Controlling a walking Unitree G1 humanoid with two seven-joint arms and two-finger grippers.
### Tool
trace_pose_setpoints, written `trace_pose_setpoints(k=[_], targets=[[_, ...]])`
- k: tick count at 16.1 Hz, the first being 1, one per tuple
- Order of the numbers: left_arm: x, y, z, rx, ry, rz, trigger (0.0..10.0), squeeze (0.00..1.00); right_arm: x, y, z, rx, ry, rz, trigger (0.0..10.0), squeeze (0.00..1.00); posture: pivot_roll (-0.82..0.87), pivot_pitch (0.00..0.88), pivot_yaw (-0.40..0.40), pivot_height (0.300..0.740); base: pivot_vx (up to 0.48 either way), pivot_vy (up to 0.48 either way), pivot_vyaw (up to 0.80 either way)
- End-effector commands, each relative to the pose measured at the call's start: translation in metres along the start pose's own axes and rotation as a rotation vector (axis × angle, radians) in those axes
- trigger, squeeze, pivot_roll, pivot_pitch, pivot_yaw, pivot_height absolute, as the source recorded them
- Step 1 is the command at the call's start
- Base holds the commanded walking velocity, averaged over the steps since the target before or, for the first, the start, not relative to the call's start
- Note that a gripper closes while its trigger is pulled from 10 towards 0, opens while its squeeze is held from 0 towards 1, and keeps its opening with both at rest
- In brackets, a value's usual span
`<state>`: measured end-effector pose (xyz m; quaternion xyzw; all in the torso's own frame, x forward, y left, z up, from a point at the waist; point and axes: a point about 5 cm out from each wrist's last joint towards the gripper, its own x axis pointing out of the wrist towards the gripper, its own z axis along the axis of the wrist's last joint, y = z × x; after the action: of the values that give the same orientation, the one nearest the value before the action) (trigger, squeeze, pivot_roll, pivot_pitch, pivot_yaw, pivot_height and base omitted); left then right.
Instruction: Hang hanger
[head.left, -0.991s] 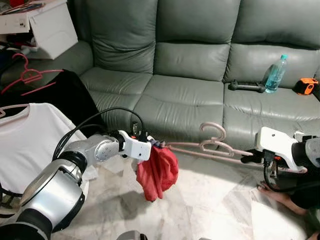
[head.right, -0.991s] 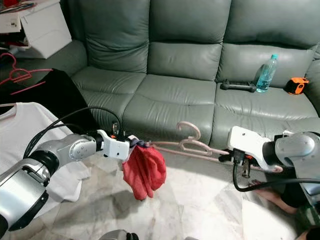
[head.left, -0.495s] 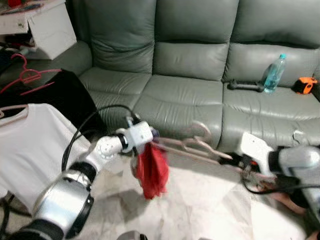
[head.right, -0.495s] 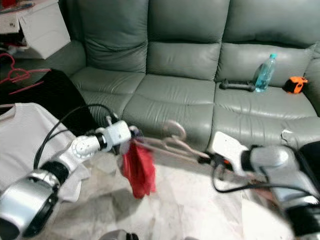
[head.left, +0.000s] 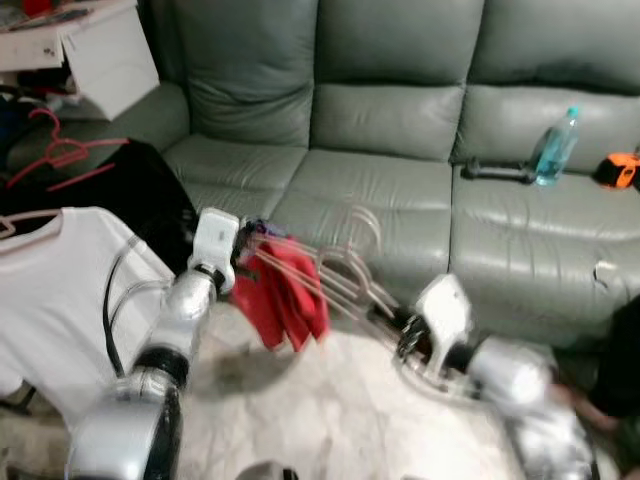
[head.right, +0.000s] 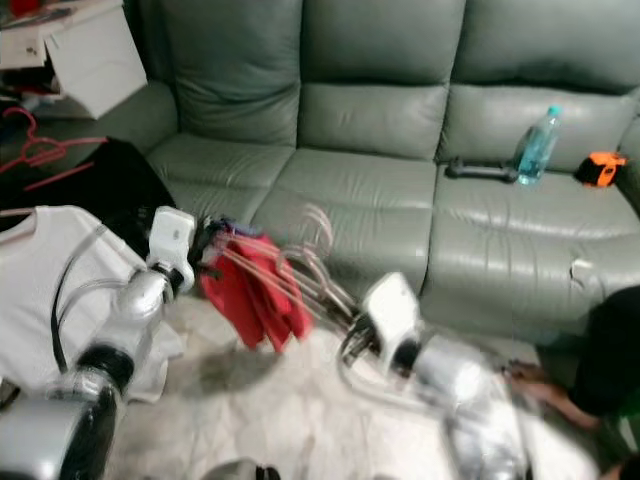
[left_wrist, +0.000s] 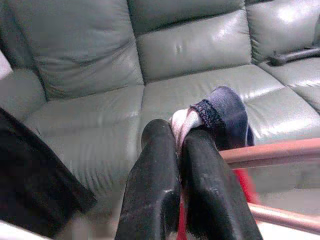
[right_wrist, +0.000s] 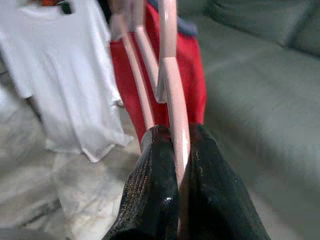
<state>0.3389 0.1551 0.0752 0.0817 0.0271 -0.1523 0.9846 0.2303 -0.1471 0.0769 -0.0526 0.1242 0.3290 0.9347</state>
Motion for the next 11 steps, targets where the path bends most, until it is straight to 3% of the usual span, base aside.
trace_pose_setpoints(k=[1,4,5,7,8,9,10,11], targets=[[-0.007,-0.012,-0.012,0.005,0.031,-0.035,10.0,0.00,0.000,-0.001,0.032,-0.042,-0.175,-0.110,10.0,0.00,-0.08,0.000,0.096,0.740,0.000,0.000,0.00],[-0.020,-0.006,-0.019,-0.012,0.021,0.060,10.0,0.00,0.005,0.014,0.023,0.111,-0.193,-0.273,10.0,0.00,-0.06,0.000,0.076,0.740,0.000,0.000,0.00],[-0.017,-0.007,-0.014,0.024,0.009,0.047,10.0,0.00,0.010,0.017,0.023,0.083,-0.175,-0.249,10.0,0.00,-0.07,0.000,0.076,0.740,0.000,0.000,0.00],[-0.007,-0.013,0.002,0.158,-0.043,-0.046,10.0,0.00,0.014,0.024,0.009,0.079,-0.035,-0.066,10.0,0.00,-0.07,0.000,0.075,0.740,0.000,0.000,0.00],[-0.003,-0.017,0.010,0.212,-0.063,-0.096,10.0,0.00,0.011,0.025,0.003,0.028,0.017,0.015,10.0,0.00,-0.07,0.000,0.075,0.740,0.000,0.000,0.00],[-0.001,-0.018,0.012,0.237,-0.070,-0.117,10.0,0.00,0.011,0.025,0.002,0.034,0.040,0.038,10.0,0.00,-0.08,0.000,0.083,0.740,0.000,0.000,0.00],[0.001,-0.026,0.018,0.304,-0.085,-0.205,10.0,0.00,0.012,0.024,0.001,-0.027,0.084,0.113,10.0,0.00,-0.08,0.000,0.085,0.740,0.000,0.000,0.00],[0.003,-0.032,0.021,0.373,-0.098,-0.283,10.0,0.00,0.014,0.022,-0.001,-0.030,0.130,0.157,10.0,0.00,-0.09,0.000,0.099,0.740,0.000,0.000,0.00]])
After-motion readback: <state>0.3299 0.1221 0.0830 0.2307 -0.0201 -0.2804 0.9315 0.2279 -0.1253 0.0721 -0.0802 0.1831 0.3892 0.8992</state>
